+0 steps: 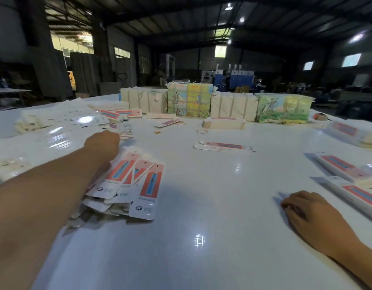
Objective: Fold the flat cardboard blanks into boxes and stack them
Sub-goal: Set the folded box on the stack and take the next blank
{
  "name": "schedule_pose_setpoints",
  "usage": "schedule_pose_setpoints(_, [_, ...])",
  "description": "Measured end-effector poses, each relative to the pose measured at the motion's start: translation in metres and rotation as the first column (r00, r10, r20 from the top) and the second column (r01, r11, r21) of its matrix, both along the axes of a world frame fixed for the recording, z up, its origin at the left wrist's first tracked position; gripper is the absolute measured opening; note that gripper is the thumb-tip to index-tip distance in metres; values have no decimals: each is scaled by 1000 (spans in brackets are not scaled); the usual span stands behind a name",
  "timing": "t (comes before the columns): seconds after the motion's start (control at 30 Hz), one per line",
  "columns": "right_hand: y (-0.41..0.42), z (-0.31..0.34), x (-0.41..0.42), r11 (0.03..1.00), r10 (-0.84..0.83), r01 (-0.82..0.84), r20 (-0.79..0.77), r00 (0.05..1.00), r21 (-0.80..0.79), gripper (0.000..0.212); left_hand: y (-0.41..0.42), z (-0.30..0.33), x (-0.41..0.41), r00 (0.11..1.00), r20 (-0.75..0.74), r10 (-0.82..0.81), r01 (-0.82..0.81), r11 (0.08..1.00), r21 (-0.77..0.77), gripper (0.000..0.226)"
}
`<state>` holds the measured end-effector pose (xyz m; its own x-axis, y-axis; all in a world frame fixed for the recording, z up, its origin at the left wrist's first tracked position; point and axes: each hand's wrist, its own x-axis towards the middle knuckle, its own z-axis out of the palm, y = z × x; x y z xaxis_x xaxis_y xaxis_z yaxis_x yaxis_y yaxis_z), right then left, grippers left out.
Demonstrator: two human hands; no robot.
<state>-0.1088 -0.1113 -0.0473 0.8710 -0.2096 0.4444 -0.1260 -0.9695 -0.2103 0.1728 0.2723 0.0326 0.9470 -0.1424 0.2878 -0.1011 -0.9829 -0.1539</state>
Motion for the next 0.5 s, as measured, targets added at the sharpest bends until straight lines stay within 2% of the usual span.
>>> schedule_pose_setpoints(0.07, [0,1,0,1000,17,-17,-17,1000,-4,14,-18,14,-6,998,44,-49,56,981,-185,37])
schedule_pose_setpoints(0.13, [1,2,1,1000,22,-22,-34,999,-8,16,-56,21,-24,975,50,-217,221,905,-364,63])
schedule_pose_setpoints(0.17, [1,2,0,1000,18,-19,-35,999,-12,18,-78,22,-39,942,41,-332,318,852,-415,70])
schedule_pose_setpoints(0.23, [2,3,-1,1000,19,-19,-24,1000,-20,22,-120,13,-80,823,17,-568,512,728,-456,75])
schedule_pose_setpoints(0.3, [3,4,-3,1000,13,-13,-34,999,-15,23,-159,-13,-129,684,-52,-728,631,625,-460,77])
schedule_pose_setpoints(0.37, [3,5,-5,1000,8,-9,-53,999,-28,22,-190,-45,-172,585,-89,-806,728,570,-381,69])
schedule_pose_setpoints(0.43, [4,6,-7,1000,11,-12,-36,999,-15,20,-208,-71,-198,560,-33,-828,807,554,-206,55])
schedule_pose_setpoints(0.5, [4,6,-8,1000,26,-26,-14,1000,-4,19,-212,-83,-203,576,42,-816,811,564,-156,56])
